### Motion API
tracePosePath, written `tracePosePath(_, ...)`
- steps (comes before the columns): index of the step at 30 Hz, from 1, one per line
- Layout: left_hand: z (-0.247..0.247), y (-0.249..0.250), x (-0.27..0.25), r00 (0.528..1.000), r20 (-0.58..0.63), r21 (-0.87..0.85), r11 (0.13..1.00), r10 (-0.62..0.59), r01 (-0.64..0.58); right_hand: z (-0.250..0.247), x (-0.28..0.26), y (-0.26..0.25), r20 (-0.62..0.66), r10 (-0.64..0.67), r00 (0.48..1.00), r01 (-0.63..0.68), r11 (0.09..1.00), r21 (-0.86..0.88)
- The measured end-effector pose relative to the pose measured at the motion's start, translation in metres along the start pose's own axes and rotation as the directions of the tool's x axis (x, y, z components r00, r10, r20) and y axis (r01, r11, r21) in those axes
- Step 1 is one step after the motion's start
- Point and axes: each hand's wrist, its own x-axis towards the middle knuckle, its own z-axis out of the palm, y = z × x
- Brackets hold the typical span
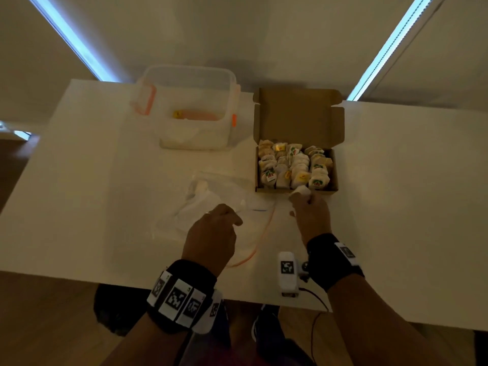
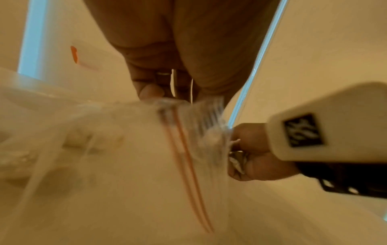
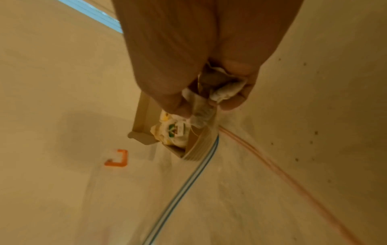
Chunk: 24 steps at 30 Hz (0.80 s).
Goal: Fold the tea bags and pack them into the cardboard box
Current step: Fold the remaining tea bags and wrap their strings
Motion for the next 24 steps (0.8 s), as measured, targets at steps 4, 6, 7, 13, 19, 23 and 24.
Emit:
tracePosePath(4, -0.030, -0.010, 0.006, 0.984, -0.161, -0.020, 0.996, 0.078, -0.083, -0.027, -0.033, -0.019, 0.040, -0.090, 0.995, 0.085, 0.992, 0.096)
tracePosePath(6, -0.049, -0.012, 0.009, 0.973, -0.207, -0.027, 0.993, 0.104, -0.112, -0.031, -0.052, -0.031, 0.114, -0.159, 0.981, 0.143, 0.980, 0.138)
tracePosePath(7, -0.058, -0.012, 0.009, 0.970, -0.218, -0.032, 0.992, 0.111, -0.121, -0.031, -0.062, -0.039, 0.162, -0.202, 0.966, 0.176, 0.971, 0.162)
tracePosePath(13, -0.095, -0.017, 0.006, 0.972, -0.164, 0.003, 0.985, 0.170, -0.172, 0.008, -0.112, -0.098, 0.491, -0.550, 0.676, 0.572, 0.811, 0.122)
tracePosePath(19, -0.114, -0.027, -0.005, 0.966, -0.228, 0.041, 0.993, 0.121, -0.115, 0.047, -0.096, -0.085, 0.773, -0.191, 0.605, 0.697, 0.595, -0.399)
tracePosePath(23, -0.118, -0.029, -0.014, 0.964, -0.246, 0.070, 0.994, 0.099, -0.084, 0.045, -0.097, -0.083, 0.732, -0.146, 0.665, 0.640, 0.617, -0.459)
tracePosePath(24, -0.117, -0.030, -0.016, 0.963, -0.248, 0.075, 0.993, 0.104, -0.088, 0.046, -0.099, -0.086, 0.717, -0.163, 0.678, 0.630, 0.632, -0.452)
